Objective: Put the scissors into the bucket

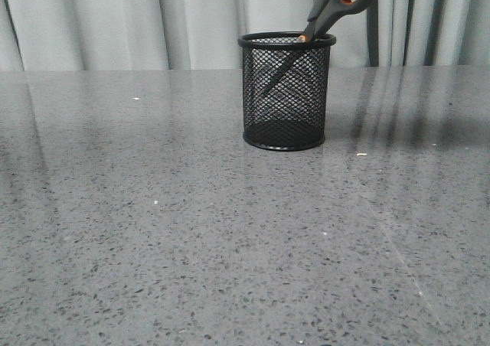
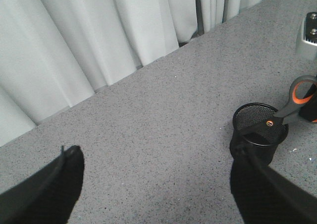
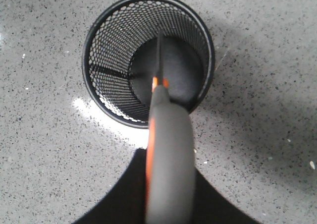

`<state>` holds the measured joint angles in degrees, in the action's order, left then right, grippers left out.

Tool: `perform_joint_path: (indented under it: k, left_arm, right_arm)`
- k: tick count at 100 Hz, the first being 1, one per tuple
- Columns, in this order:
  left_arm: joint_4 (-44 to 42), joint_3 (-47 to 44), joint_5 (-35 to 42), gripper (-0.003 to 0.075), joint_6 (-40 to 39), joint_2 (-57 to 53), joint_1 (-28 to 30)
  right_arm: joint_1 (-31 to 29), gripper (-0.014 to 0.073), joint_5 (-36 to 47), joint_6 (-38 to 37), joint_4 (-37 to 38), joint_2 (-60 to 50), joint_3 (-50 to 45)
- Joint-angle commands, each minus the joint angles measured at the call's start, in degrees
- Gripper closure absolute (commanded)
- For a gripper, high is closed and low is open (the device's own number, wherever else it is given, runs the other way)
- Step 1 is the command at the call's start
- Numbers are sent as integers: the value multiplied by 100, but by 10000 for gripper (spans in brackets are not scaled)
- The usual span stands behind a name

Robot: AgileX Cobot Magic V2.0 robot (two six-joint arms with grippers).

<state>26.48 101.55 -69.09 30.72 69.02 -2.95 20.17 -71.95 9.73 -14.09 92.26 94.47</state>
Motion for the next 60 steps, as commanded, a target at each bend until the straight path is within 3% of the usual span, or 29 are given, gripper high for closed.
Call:
perform_joint_path:
  k: [1, 21, 60]
  left_arm:
    - [218, 166, 390, 155, -59, -69, 6]
    - [218, 166, 390, 155, -59, -69, 6]
    - [218, 166, 390, 155, -59, -69, 6]
  right_arm:
    - [-5, 638, -239, 18, -105, -226, 191]
    - [-5, 615, -239, 18, -105, -226, 191]
    - [-5, 351, -239, 18, -105, -226, 286]
